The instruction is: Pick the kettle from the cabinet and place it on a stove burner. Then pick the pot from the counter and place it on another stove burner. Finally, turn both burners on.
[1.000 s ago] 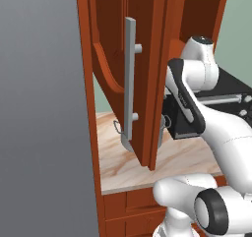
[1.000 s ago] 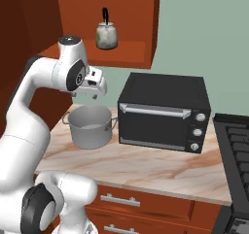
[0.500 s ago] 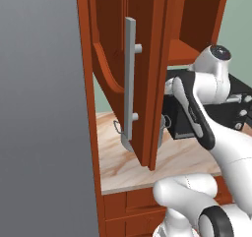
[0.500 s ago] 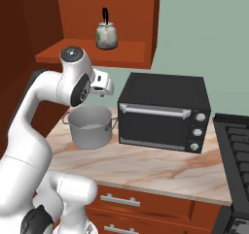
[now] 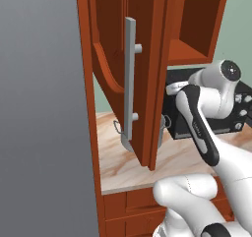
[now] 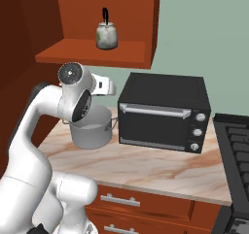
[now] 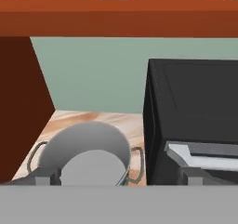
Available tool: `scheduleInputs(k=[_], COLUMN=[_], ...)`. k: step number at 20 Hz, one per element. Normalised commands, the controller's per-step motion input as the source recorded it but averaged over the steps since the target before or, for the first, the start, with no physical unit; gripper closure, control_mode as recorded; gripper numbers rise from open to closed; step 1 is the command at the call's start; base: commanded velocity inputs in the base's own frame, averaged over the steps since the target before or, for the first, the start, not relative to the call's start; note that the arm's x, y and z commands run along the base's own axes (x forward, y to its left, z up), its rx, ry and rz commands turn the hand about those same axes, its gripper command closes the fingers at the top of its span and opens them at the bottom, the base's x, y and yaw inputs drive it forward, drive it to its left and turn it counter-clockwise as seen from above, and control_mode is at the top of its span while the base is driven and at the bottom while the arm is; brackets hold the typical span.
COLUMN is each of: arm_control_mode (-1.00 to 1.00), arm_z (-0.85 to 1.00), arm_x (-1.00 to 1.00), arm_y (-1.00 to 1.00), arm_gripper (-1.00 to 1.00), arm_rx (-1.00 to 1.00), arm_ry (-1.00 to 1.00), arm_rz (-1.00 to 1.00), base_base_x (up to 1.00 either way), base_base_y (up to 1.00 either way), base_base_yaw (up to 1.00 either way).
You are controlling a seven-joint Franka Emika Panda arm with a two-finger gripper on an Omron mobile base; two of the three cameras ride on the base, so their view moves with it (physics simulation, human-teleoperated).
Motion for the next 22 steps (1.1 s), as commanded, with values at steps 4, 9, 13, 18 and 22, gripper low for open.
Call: scheduleInputs(k=[4, 9, 13, 18, 22], arm_control_mode=[-1.00, -1.00, -1.00, -1.00, -1.00], arm_z=[0.18, 0.27, 0.32, 0.37, 0.39], arm_x=[0.02, 0.04, 0.03, 0.02, 0.03], arm_y=[0.00, 0.00, 0.00, 0.00, 0.00], arm_gripper=[-1.00, -1.00, -1.00, -1.00, -1.00], arm_rx=[0.00, 0.00, 0.00, -0.01, -0.01], arm_ry=[-0.15, -0.16, -0.15, -0.11, -0.08], arm_rz=[0.03, 0.05, 0.01, 0.01, 0.00], base_base_x=[0.00, 0.00, 0.00, 0.00, 0.00], base_base_y=[0.00, 0.00, 0.00, 0.00, 0.00], base_base_yaw=[0.00, 0.00, 0.00, 0.00, 0.00])
